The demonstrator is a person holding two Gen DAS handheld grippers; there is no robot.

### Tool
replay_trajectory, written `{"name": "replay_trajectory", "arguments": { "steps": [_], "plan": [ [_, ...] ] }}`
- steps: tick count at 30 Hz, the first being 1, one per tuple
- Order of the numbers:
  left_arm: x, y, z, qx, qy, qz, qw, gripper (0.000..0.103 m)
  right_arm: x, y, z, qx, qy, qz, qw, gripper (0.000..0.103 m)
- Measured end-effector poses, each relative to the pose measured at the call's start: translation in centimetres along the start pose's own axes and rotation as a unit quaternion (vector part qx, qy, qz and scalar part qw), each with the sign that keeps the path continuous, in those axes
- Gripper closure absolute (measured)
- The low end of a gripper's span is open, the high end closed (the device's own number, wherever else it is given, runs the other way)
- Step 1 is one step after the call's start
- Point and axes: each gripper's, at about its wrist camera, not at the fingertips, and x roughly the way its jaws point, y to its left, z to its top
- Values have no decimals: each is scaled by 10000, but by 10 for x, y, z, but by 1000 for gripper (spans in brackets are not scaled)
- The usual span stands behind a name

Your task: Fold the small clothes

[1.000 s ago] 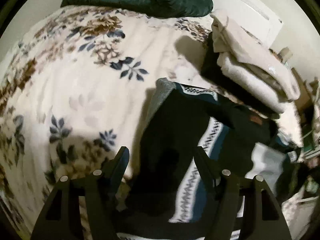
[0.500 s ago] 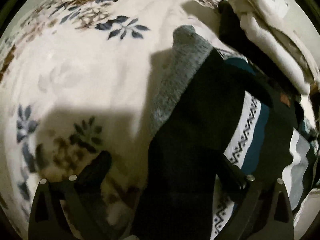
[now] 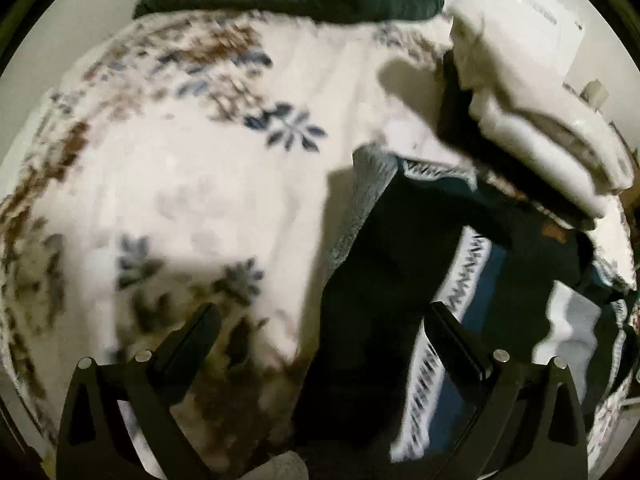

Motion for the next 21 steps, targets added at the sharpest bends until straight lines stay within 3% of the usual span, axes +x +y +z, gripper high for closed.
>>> {"name": "replay_trajectory", "arguments": {
  "steps": [4, 9, 15, 18, 21],
  "plan": [
    [-40, -9, -26, 134, -173, 212, 9995, 0, -12, -34, 0, 130, 136, 161, 9997, 43],
    [-73, -38, -97, 304, 44, 627, 9976, 0, 0, -72, 39, 348, 382, 775, 9957, 43],
    [-78, -78, -193, 334, 557, 1377, 9883, 0, 72, -46, 125, -275, 1007, 1408, 9845, 43],
    [-79, -91, -228, 62, 748, 1720, 9822, 0, 111, -24, 149, -452, 1499, 1916, 9689, 43],
    [-80, -102, -250, -195, 854, 1866, 9785, 0, 139, 3, 153, -886, 1881, 2149, 9543, 43]
  ]
}}
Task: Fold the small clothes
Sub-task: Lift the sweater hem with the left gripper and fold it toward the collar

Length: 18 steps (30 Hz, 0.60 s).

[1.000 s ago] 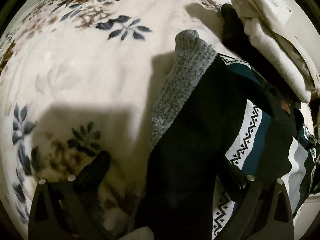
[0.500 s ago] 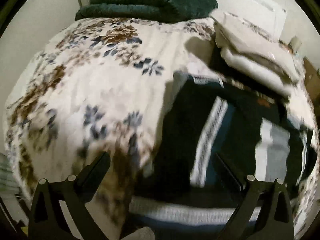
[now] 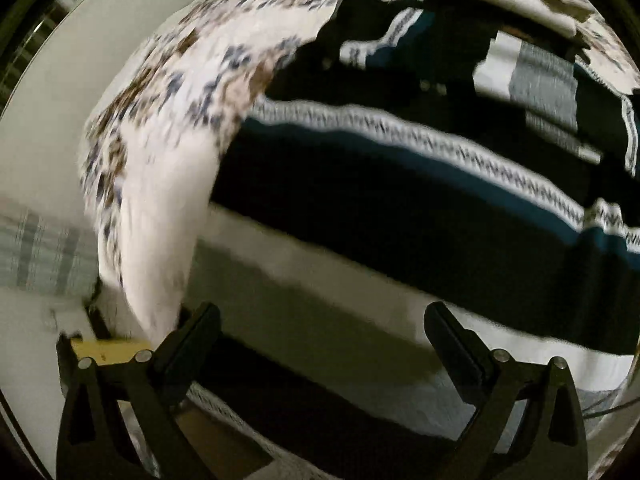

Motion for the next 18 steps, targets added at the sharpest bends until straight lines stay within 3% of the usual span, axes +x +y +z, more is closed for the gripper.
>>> {"name": "replay_trajectory", "arguments": {
  "steps": [1, 2, 3, 8, 12, 14, 16, 18],
  "plan": [
    [-1, -3, -6, -47, 33, 2, 10000, 0, 9, 3, 3, -114, 105, -78, 9998, 46],
    [-2, -8, -12, -53, 35, 5, 10000, 0, 16, 6, 5, -279, 127, -183, 9994, 80],
    [-4, -15, -18, 11, 28, 20, 10000, 0, 21, 8, 8, -435, 131, -506, 9977, 95],
    [-21, -42, -44, 363, -6, -110, 9993, 0, -2, 4, 26, -367, -530, -1025, 9926, 96],
    [-38, -67, -70, 733, 20, -294, 9969, 0, 17, 0, 35, -354, -31, -1138, 9929, 94],
    [-48, -78, -84, 897, 12, -426, 9951, 0, 6, 7, 26, -521, 32, -1179, 9917, 79],
    [-58, -92, -103, 1158, 17, -623, 9913, 0, -15, 7, 6, -672, -60, -1122, 9914, 52],
    [-66, -110, -127, 1470, 57, -832, 9856, 0, -38, -5, -21, -749, 6, -1069, 9914, 51]
  ]
}}
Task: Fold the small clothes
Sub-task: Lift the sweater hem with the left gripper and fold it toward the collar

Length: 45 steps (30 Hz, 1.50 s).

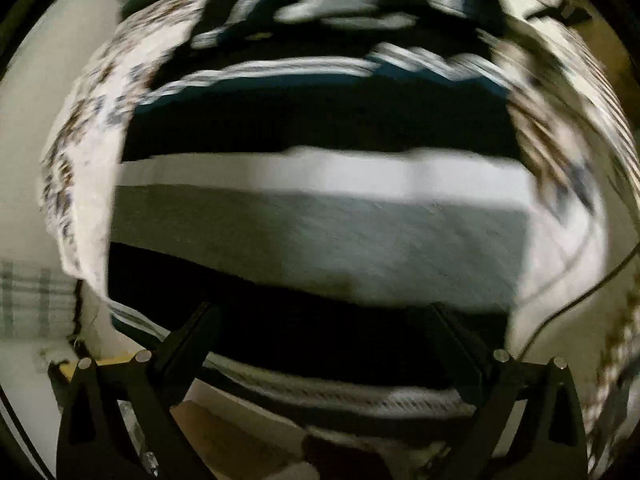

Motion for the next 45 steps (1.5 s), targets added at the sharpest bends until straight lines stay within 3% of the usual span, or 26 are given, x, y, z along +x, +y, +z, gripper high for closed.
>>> {"name": "replay_trajectory", "arguments": {
  "steps": [5, 8, 9, 10, 12, 13, 14, 15, 21, 22, 23, 24, 28, 31, 35, 36, 37, 38, 40, 45],
  "plan": [
    [14, -59, -28, 553, 232, -566, 9966, 0, -30, -51, -76, 138, 321, -46, 9994, 51],
    [34, -96, -33, 946, 285, -608, 9932, 12, -23, -75, -101, 236, 566, -37, 9981, 51],
    [42, -109, -33, 1119, 274, -530, 9919, 26, -19, -82, -105, 253, 617, -34, 9978, 51],
    [48, -118, -33, 1267, 279, -465, 9905, 51, -14, -84, -106, 253, 652, 0, 9975, 51],
    [52, -129, -33, 1440, 152, -317, 9890, 62, 2, -77, -107, 155, 733, 197, 9970, 51],
    [48, -129, -34, 1437, 8, -357, 9890, 82, 10, -71, -108, 138, 793, 294, 9963, 51],
    [44, -130, -36, 1436, -78, -296, 9892, 93, 24, -58, -107, 75, 889, 455, 9950, 51],
    [41, -128, -38, 1468, -131, -218, 9888, 96, 37, -46, -107, 0, 995, 600, 9932, 51],
    [25, -109, -58, 1573, -317, -217, 9868, 97, 95, 0, -112, 0, 1041, 1024, 9893, 50],
    [22, -107, -60, 1616, -353, -215, 9860, 97, 99, 3, -112, 40, 1003, 1065, 9892, 56],
    [20, -108, -64, 1672, -373, -217, 9850, 97, 104, 7, -116, 7, 956, 987, 9905, 90],
    [17, -108, -67, 1713, -376, -237, 9842, 97, 105, 7, -118, 18, 963, 862, 9916, 96],
    [13, -112, -78, 1789, -403, -285, 9826, 98, 88, 0, -135, -16, 649, 377, 9972, 98],
    [15, -114, -84, 1804, -399, -311, 9823, 98, 81, -13, -143, 9, 657, 196, 9976, 99],
    [10, -103, -83, 1750, -409, -359, 9831, 98, 81, -7, -131, -127, 947, 317, 9949, 95],
    [10, -100, -82, 1721, -423, -370, 9835, 98, 75, -7, -124, -143, 968, 316, 9947, 90],
    [8, -99, -82, 1704, -445, -379, 9836, 98, 66, -8, -118, -145, 920, 280, 9953, 75],
    [8, -98, -82, 1686, -447, -391, 9839, 98, 53, -12, -110, -76, 782, 402, 9961, 59],
    [5, -98, -86, 1638, -471, -424, 9845, 98, 28, -21, -92, 103, 336, 572, 9977, 48],
    [6, -98, -84, 1610, -470, -460, 9848, 98, 7, -49, -22, 741, -208, 1008, 9919, 43]
  ]
}}
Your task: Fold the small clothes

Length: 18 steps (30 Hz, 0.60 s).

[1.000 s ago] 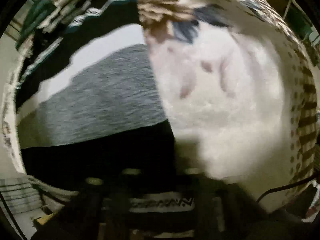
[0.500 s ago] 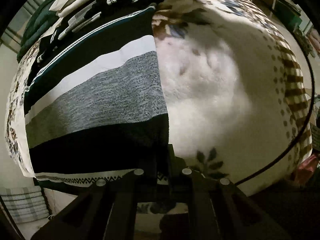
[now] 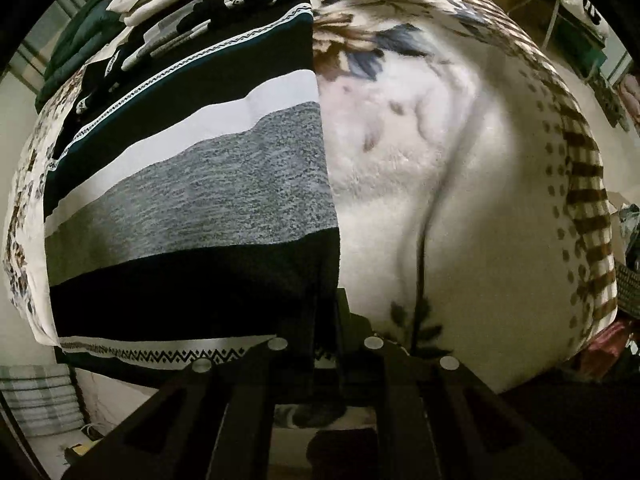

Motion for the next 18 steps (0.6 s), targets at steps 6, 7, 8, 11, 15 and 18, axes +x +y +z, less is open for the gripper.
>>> {"name": "replay_trajectory", "arguments": {
  "steps": [6, 7, 8, 11, 15, 18],
  "plan": [
    [1, 1, 3, 71, -2, 16, 10000, 98, 58, 17, 51, 105, 375, 180, 9991, 44],
    [1, 2, 3, 91, -3, 24, 10000, 98, 61, 23, 52, -40, 286, 13, 9996, 77],
    [2, 3, 5, 109, -11, 30, 9999, 98, 66, 31, 55, -235, 291, -317, 9988, 96],
    [2, 2, 4, 153, -43, 49, 9999, 98, 60, 49, 63, -570, 58, -825, 9949, 97],
    [3, -1, 4, 142, -74, 29, 9999, 98, 50, 26, 92, 24, -13, -1014, 9948, 98],
    [4, 0, 4, 78, -83, -5, 9999, 98, 54, 28, 95, -30, 198, -1034, 9944, 97]
  ]
}}
